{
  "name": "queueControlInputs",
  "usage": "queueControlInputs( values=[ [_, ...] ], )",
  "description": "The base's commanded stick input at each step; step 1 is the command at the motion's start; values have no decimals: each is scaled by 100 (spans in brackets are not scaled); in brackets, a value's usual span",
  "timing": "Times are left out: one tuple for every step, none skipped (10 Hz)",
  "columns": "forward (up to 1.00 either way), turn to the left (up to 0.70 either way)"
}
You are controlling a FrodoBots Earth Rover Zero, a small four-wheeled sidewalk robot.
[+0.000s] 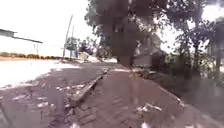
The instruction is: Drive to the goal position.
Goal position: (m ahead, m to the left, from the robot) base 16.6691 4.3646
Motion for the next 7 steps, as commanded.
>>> queueControlInputs(
  values=[
    [85,0],
    [85,-9],
    [85,-25],
    [85,-34],
    [85,-34],
    [85,-29],
    [85,-13]
  ],
)
